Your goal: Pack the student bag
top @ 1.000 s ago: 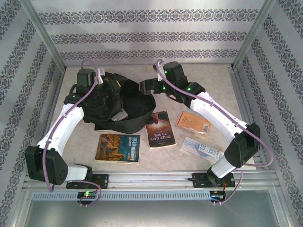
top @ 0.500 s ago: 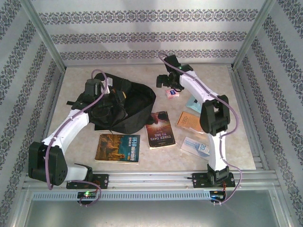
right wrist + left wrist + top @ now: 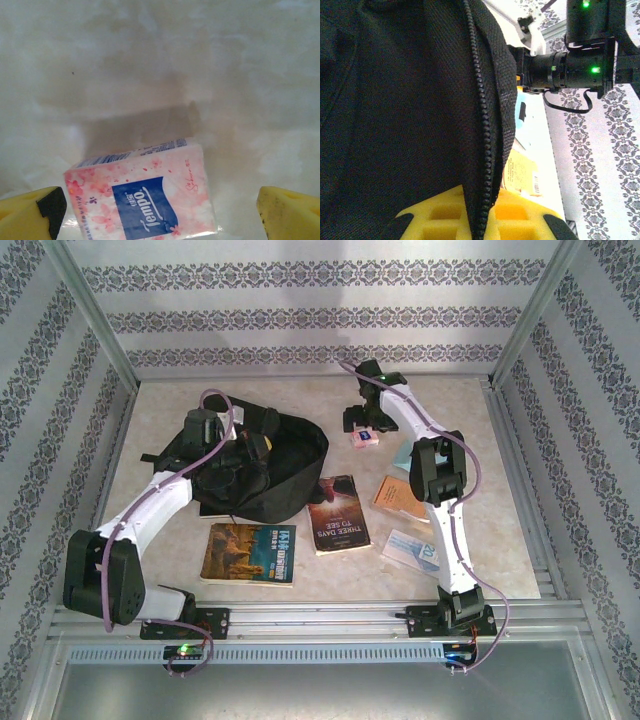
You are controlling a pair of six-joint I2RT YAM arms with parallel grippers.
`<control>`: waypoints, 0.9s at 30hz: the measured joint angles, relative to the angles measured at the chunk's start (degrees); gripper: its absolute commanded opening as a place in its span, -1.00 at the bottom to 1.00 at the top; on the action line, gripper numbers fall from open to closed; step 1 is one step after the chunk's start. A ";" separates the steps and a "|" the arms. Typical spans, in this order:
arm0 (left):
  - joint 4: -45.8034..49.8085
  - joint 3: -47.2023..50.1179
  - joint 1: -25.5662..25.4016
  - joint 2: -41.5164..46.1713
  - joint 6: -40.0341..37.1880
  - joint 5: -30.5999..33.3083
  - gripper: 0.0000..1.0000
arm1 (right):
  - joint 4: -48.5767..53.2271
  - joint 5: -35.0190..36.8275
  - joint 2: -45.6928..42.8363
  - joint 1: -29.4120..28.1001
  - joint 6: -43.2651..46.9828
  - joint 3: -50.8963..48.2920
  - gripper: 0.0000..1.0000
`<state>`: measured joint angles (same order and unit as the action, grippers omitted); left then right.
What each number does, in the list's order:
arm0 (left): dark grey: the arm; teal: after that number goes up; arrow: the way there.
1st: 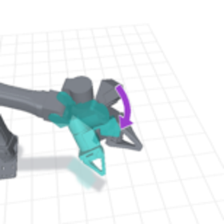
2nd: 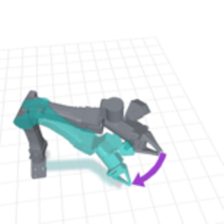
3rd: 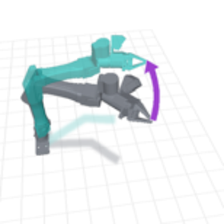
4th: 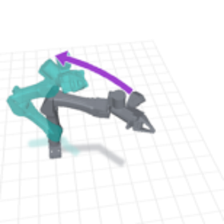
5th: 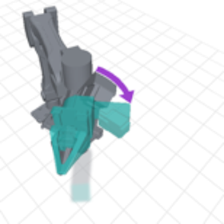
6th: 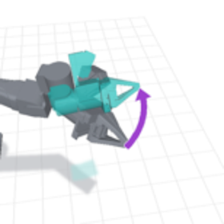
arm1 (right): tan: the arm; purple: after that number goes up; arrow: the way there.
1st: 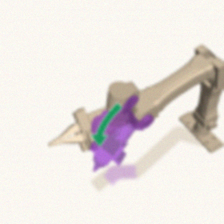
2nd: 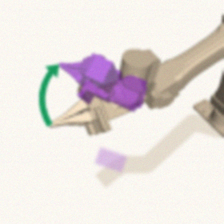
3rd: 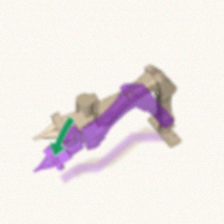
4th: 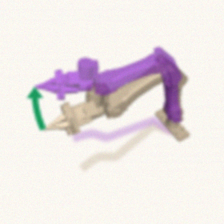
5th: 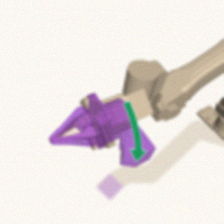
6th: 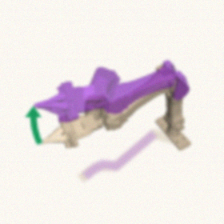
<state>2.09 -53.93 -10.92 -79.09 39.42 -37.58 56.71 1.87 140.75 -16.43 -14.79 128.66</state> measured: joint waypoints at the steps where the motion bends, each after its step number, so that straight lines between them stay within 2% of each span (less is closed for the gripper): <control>1: -0.28 0.04 0.00 -0.20 0.00 -0.20 -1.00 | 0.13 -0.48 0.31 0.00 0.59 -0.02 0.96; 8: -1.31 0.37 0.00 -0.70 0.00 -1.29 -1.00 | -0.81 -8.28 0.66 0.57 1.88 -2.84 0.95; 14: -1.33 0.46 0.00 -0.70 0.00 -1.42 -1.00 | -1.46 -10.29 0.66 0.52 2.51 -3.41 0.95; 19: -1.33 0.46 0.02 -0.70 0.00 -1.42 -1.00 | -1.14 -4.20 0.76 -0.33 2.82 -3.41 0.94; 22: -1.33 0.46 0.04 -0.70 0.00 -1.42 -1.00 | -0.68 -0.07 1.60 -1.11 2.80 -3.13 0.86; 27: -1.33 0.48 0.04 -0.70 0.00 -1.42 -1.00 | -0.74 1.73 2.10 -2.12 2.64 -2.80 0.65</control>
<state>0.75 -53.45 -10.87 -79.79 39.42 -39.00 55.96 3.60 142.85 -18.55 -12.14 125.86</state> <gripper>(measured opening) 0.086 0.855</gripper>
